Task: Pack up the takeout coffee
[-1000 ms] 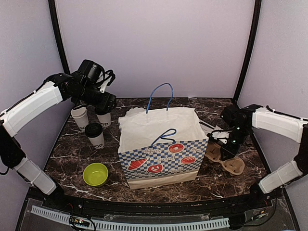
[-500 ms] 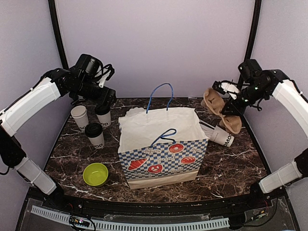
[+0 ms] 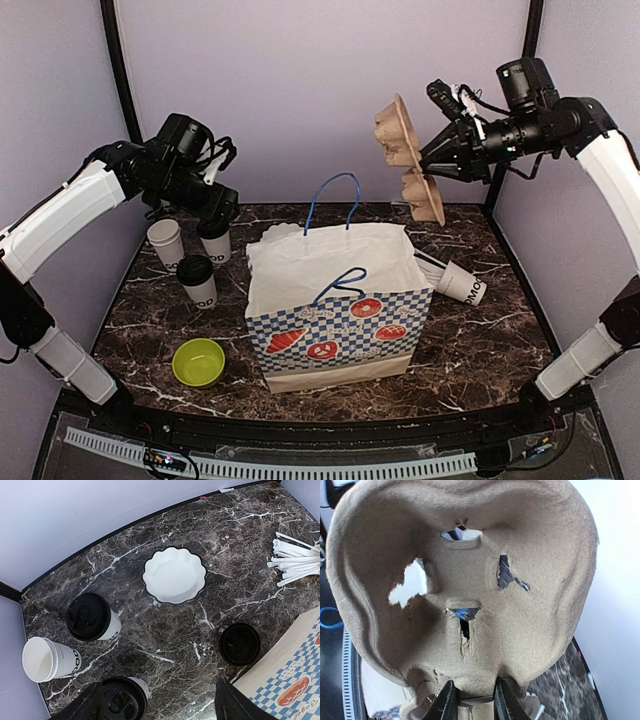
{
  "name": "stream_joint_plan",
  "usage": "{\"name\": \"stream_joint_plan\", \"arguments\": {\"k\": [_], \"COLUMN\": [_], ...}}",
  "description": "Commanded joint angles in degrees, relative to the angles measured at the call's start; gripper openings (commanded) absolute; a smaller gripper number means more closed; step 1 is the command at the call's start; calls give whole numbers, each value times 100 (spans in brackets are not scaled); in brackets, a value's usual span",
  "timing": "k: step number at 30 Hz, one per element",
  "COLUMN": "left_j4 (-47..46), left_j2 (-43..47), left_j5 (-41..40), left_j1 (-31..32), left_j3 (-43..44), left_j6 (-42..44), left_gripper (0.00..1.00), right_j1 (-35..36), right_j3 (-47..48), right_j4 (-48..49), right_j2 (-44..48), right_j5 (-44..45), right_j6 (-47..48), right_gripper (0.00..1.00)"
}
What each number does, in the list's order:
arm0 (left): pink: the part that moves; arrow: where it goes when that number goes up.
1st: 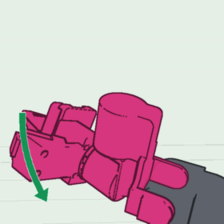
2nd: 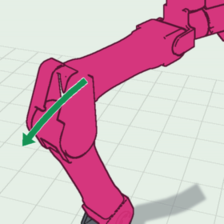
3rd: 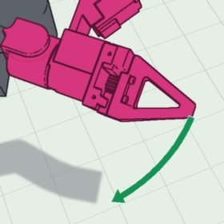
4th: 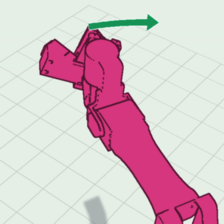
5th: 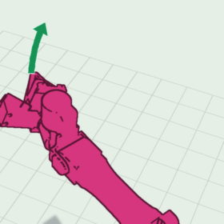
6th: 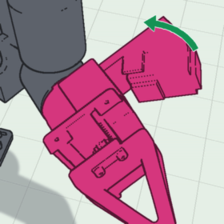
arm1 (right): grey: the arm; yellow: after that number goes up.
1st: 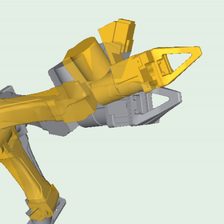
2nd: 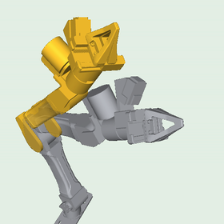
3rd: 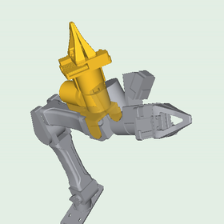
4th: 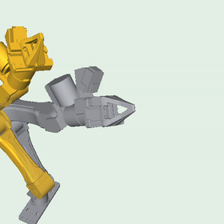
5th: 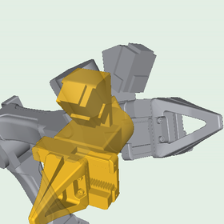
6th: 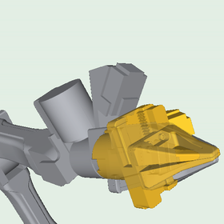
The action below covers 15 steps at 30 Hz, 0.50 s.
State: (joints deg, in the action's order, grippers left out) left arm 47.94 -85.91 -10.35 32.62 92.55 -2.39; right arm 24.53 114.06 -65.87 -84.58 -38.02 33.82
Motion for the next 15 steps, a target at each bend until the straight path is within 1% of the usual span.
{"name": "stream_joint_plan", "arguments": {"k": [1,4,8,12,15], "left_j4": [237,234,234,193,162], "left_j2": [206,212,242,306,340], "left_j5": [-84,-83,-132,-189,-230], "left_j1": [-34,-28,-30,-30,-36], "left_j3": [133,117,60,-74,-166], "left_j6": [-112,-152,-144,-88,-45], "left_gripper": [78,78,78,78,78], "right_j1": [818,1250,1742,2106,2294], "right_j3": [-38,217,54,-242,-215], "right_j4": [640,430,453,463,307], "right_j2": [51,-352,-664,-946,-1255], "right_j5": [-767,-780,-469,184,642], "right_j6": [-319,-264,-159,25,120], "right_gripper": [24,23,23,22,21]}}
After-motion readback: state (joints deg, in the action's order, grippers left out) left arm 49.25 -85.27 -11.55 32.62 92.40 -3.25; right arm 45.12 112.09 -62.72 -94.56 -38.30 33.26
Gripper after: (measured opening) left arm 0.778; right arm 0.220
